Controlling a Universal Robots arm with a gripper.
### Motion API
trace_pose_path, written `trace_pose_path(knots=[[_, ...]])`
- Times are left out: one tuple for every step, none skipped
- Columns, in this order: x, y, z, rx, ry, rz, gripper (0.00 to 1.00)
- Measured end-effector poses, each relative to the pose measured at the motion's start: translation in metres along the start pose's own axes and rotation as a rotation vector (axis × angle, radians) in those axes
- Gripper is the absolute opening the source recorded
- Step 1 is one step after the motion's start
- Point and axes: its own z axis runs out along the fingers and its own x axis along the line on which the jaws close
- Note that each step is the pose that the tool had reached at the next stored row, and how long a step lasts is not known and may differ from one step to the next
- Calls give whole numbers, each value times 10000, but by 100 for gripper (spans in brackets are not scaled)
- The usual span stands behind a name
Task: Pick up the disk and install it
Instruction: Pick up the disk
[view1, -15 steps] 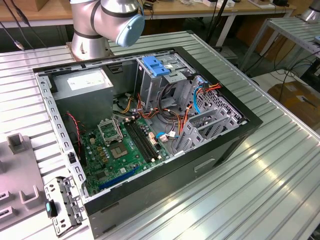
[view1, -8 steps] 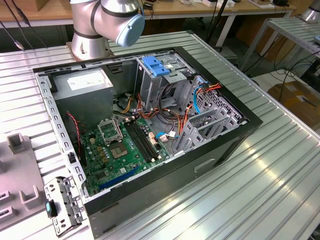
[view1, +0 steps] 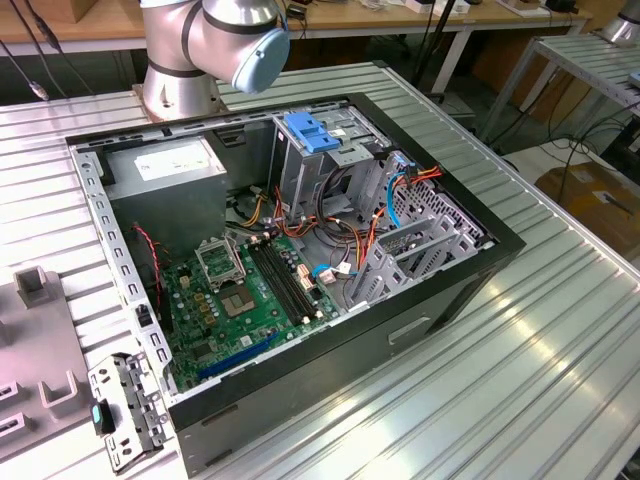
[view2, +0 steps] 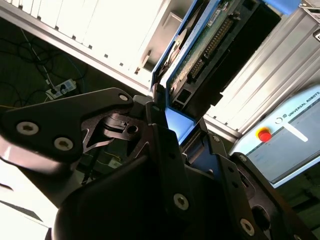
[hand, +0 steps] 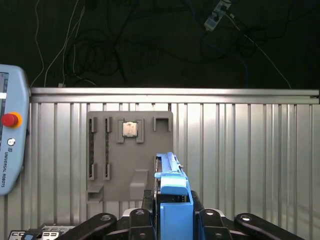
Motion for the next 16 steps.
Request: trace_pose_path(knots=[[0, -7, 0, 0, 0, 1, 37], [0, -14, 0, 0, 0, 0, 37], [0, -20, -1, 0, 0, 0, 37], [0, -27, -1, 0, 0, 0, 37], [0, -32, -1, 0, 0, 0, 37], [0, -39, -1, 0, 0, 0, 37], [0, -45, -1, 1, 0, 0, 37], [0, -55, -1, 0, 0, 0, 37], [0, -62, -1, 0, 0, 1, 37], [0, -67, -2, 0, 0, 0, 37], [0, -74, -2, 0, 0, 0, 37], [0, -80, -2, 0, 0, 0, 37], [0, -91, -2, 0, 0, 0, 37], [0, -99, -2, 0, 0, 1, 37], [0, -105, -3, 0, 0, 1, 37], [0, -113, -3, 0, 0, 1, 37]])
